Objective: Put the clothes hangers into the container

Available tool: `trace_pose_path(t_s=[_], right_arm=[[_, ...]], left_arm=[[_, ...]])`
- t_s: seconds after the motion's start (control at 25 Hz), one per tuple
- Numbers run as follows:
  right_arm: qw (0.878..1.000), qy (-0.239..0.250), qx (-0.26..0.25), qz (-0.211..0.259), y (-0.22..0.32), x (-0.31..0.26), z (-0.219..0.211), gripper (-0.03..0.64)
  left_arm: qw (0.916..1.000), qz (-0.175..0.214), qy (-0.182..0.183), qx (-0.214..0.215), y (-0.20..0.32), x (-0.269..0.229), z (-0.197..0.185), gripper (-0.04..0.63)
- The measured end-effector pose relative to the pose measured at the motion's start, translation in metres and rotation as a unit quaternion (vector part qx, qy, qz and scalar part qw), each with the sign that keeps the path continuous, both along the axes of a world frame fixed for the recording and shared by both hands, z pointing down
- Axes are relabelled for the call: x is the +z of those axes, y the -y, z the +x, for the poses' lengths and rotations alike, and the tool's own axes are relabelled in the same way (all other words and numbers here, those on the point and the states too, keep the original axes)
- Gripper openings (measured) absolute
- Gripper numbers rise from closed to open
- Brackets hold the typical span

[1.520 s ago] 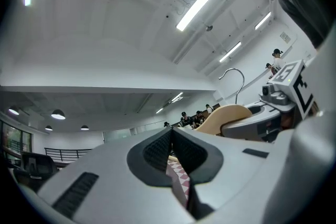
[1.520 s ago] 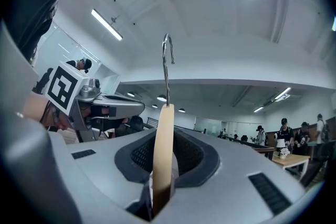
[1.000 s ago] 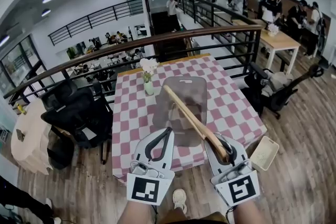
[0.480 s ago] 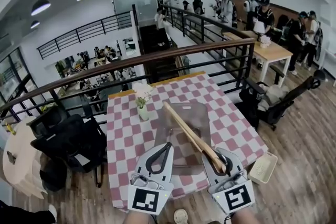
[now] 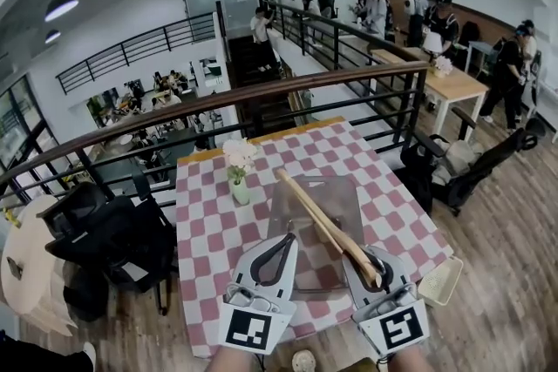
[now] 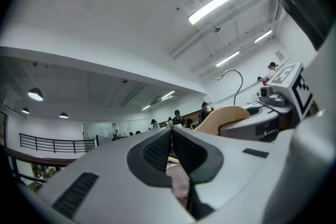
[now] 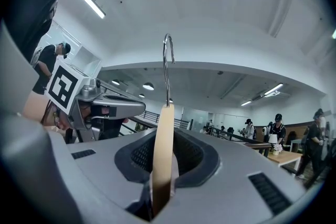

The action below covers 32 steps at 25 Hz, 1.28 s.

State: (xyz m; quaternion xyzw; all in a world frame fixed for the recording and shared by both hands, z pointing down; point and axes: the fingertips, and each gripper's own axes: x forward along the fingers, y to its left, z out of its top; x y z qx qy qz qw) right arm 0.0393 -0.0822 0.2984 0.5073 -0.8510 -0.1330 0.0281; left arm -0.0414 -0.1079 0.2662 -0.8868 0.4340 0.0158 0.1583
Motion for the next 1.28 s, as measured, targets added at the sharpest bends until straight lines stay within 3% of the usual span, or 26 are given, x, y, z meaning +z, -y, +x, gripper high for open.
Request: trace_pose_path(t_s=[0.96,1.28], right_arm=[[1.0,-0.003,0.017,-0.026,0.047,0.016,-0.021,0.067],[0.999,-0.005,0.025,-0.035,0.054,0.021,-0.016,0.066]], left_arm=[[0.9996,-0.013,-0.022,0.012,0.055,0.014,-0.019,0.009],[0.9994,-0.009,-0.007,0.032,0.059,0.016,-0.008,0.009]])
